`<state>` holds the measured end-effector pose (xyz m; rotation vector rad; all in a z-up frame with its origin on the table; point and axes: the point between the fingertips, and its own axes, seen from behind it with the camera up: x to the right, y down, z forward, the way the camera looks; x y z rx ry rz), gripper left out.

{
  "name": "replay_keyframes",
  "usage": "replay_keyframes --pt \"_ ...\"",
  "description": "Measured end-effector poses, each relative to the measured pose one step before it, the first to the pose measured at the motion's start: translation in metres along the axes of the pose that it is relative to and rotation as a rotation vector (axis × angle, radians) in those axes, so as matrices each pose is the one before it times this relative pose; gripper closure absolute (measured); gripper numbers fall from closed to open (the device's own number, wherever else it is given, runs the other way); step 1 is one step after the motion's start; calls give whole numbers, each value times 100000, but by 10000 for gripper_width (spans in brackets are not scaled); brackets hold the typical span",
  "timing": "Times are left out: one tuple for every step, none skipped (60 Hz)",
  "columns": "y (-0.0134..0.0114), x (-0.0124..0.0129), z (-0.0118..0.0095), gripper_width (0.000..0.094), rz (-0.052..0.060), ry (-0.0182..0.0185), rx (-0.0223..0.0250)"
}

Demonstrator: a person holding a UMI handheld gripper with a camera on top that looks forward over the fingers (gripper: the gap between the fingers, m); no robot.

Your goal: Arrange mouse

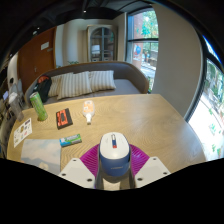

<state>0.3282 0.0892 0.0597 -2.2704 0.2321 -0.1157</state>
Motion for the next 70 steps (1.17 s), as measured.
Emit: replay_keyframes --pt "-1079 -893 -714 546 -758 45 2149" --pt "-1101 -1192 -679 545 -165 -651 2252" --pt "-1051 -1343 -676 545 213 -1076 2094" --pt "-968 -1465 -607 547 253 -1371 1809" --pt "-837 -1650 -510 547 10 -1865 1718" --pt "-1330 -1015 -1043 548 -796 -1972 1671" --pt "-152 -2108 223 548 -113 -1113 1065" --pt "-497 -1564 -317 548 -211 -822 1302" --pt "-426 -1501 -234 548 -322 -479 1132" --pt "-158 -1518 -117 548 -291 -257 856" --pt "-64 -1477 -61 548 -335 -168 708" --pt "33 -1328 -282 549 -710 -525 506" --pt "283 -1111 372 549 -811 -586 365" --pt "456 -1452 156 549 -814 -600 -205" --pt "588 -1432 263 549 -578 -631 -442" --pt "799 -1364 296 550 -512 -665 -887" --pt "910 -1337 367 551 -544 -690 -1144" --pt "966 -1190 390 550 -424 -647 -1286" --pt "981 -1068 364 550 -249 -583 -1352" --pt "1171 -1332 -347 549 -330 -420 -611" --pt "807 -129 744 550 -249 -465 -1614" --pt "888 -676 370 550 -277 -118 -1486" --pt "860 -522 336 550 -192 40 -1470" --pt "839 -445 317 549 -119 220 -1387" --pt "825 -429 323 549 -176 275 -1219" --pt "1014 -533 726 549 -260 339 -616" --pt "609 -198 29 549 -16 398 -830" --pt "615 -153 284 547 109 602 -879" --pt "631 -61 244 547 286 540 -1034" --pt "583 -119 233 544 359 389 -1038" --pt "503 -43 190 541 269 392 -910" --pt "436 20 195 537 124 548 -648" --pt "305 -147 184 533 75 731 -680" --pt "595 345 220 516 325 1186 -468" --pt "402 68 32 504 88 893 -15" --pt "-524 5 -63 503 969 218 2703" --pt "63 71 66 501 -32 506 396" --pt "324 42 0 482 -417 223 -1046" --pt "-273 -56 -24 467 239 -115 802" --pt "64 82 241 451 -288 -139 -1306" --pt "86 -36 -109 439 -330 -412 -885" --pt "-67 0 -42 425 -83 -358 -348" --pt "54 -1 -21 406 -41 -477 -881" --pt "139 -19 -32 394 -52 -650 -1377" --pt "150 -1 36 385 278 -887 -1602" --pt "148 -33 -152 372 439 -1006 -1551" --pt "159 -60 -223 336 537 -1116 -1558" --pt "176 -155 -318 278 183 -1607 -1525" --pt "31 -167 -390 208 -2 -1850 -680" --pt "-124 -102 -446 88 -114 -1731 227" --pt "-187 -40 -509 70 -286 -1440 680" --pt "-89 -286 -662 96 -494 -593 296" --pt "7 218 -501 111 -453 -1472 681" --pt "82 214 -679 115 -528 -656 -54" --pt "168 317 -730 105 -516 -216 -312" --pt "278 353 -720 94 -481 -29 -522" --pt "296 395 -765 85 -482 67 -489" --pt "324 331 -769 85 -574 -1 -588" --pt "342 435 -772 86 -465 118 -130" --pt "365 469 -756 87 -297 121 -90" --pt "424 478 -763 87 -269 46 -280" --pt "511 547 -741 87 -203 97 -534" --pt "587 545 -754 87 -140 97 -757" --pt "615 590 -714 90 -116 256 -776" --pt "546 705 -703 88 -133 483 -732" --pt "596 754 -620 89 84 683 -672" --pt "657 833 -619 87 120 929 -590" --pt "680 892 -560 89 42 1161 -739" --pt "703 955 -529 89 -47 1254 -772" --pt "726 995 -486 89 -178 1280 -855"
